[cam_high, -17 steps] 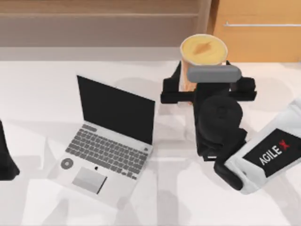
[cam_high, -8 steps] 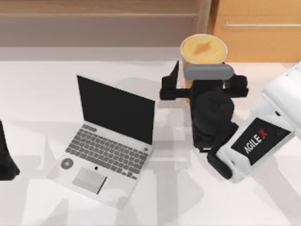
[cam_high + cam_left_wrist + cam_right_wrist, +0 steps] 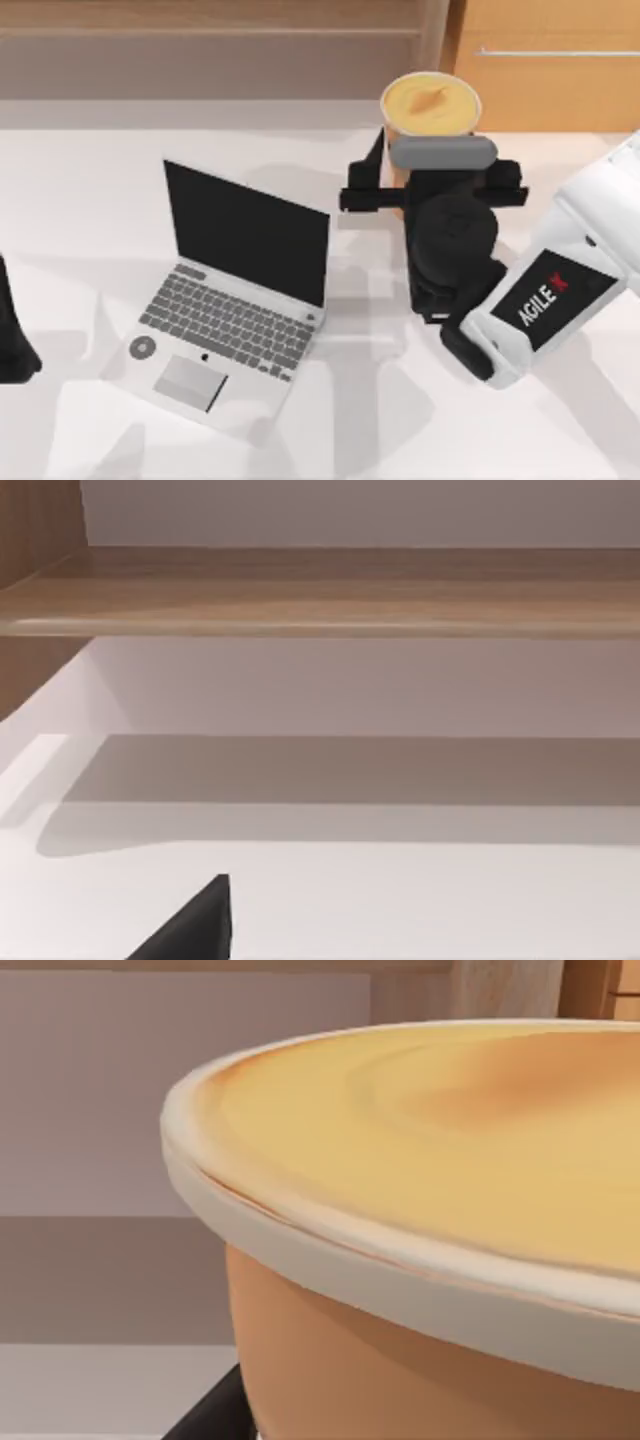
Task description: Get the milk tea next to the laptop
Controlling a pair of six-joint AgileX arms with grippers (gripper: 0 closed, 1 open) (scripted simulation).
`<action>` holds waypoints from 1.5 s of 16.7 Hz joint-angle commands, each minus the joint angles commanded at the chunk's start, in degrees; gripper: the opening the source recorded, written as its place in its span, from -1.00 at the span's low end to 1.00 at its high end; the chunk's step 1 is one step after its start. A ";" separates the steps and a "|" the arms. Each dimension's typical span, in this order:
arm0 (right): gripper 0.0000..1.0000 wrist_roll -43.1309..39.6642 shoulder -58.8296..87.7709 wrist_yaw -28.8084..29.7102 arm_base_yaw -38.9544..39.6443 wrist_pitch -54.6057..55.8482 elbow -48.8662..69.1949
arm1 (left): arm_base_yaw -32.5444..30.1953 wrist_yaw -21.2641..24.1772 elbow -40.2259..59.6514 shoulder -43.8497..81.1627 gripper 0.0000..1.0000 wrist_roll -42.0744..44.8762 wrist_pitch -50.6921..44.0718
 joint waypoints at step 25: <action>-1.00 0.21 -1.92 -0.05 0.15 -1.72 -0.21 | 0.00 0.00 0.00 0.00 1.00 0.00 0.00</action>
